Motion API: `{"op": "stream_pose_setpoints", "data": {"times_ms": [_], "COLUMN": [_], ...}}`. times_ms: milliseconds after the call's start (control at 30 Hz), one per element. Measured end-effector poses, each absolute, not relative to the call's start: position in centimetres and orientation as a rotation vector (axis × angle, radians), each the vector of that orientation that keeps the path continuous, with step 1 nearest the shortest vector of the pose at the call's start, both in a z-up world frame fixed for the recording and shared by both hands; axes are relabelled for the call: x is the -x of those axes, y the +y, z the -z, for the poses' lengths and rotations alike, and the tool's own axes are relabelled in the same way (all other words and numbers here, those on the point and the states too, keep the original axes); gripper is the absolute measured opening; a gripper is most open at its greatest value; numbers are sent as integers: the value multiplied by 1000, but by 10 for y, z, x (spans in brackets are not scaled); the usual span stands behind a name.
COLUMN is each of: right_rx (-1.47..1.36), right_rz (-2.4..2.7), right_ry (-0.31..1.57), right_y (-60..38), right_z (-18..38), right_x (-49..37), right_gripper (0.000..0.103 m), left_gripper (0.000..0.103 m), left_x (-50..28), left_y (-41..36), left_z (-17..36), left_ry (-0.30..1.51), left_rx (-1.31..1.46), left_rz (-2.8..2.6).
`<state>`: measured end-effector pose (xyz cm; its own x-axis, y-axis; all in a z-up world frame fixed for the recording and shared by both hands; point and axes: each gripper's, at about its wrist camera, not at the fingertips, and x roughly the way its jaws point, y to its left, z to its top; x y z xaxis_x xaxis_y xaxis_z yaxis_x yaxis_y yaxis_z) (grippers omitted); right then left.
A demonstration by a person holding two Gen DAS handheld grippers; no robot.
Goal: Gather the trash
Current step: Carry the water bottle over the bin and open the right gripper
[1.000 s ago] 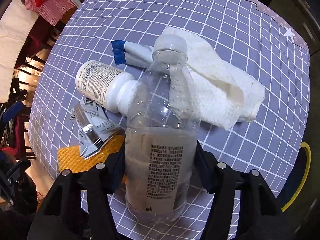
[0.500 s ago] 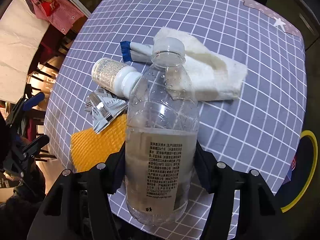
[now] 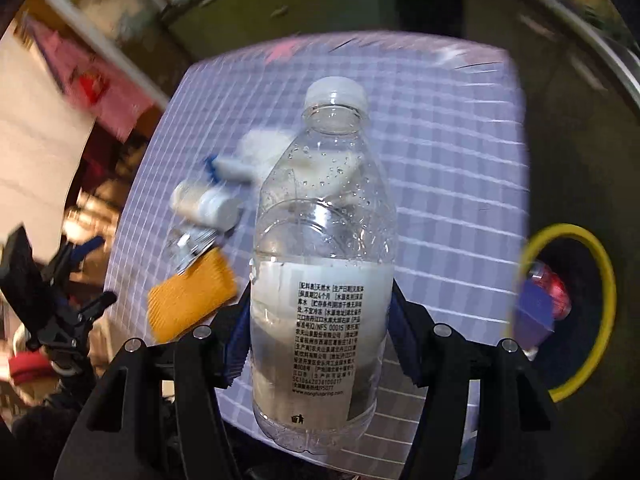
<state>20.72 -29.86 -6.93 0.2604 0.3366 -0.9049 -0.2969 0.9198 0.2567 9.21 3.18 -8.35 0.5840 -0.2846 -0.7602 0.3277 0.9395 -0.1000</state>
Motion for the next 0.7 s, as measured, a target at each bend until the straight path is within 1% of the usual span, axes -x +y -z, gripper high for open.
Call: {"op": "stream_pose_setpoints", "data": {"times_ms": [133, 233, 500, 700], "right_rx": [-100, -125, -160, -145], "right_rz": [-282, -144, 117, 197], "right_ry": [1178, 1168, 1265, 1292], "right_y": [-368, -421, -527, -554], "right_z": [58, 67, 143, 179], "right_x": [-209, -212, -233, -238], "right_gripper": [60, 60, 60, 61], "left_gripper": [96, 96, 96, 96], "left_x": [-93, -96, -100, -101], "left_y": [22, 15, -8, -20], "left_z": [81, 80, 80, 77], "left_ry": [871, 871, 889, 896], "left_rx": [-68, -72, -109, -138], "left_rz": [375, 392, 408, 410]}}
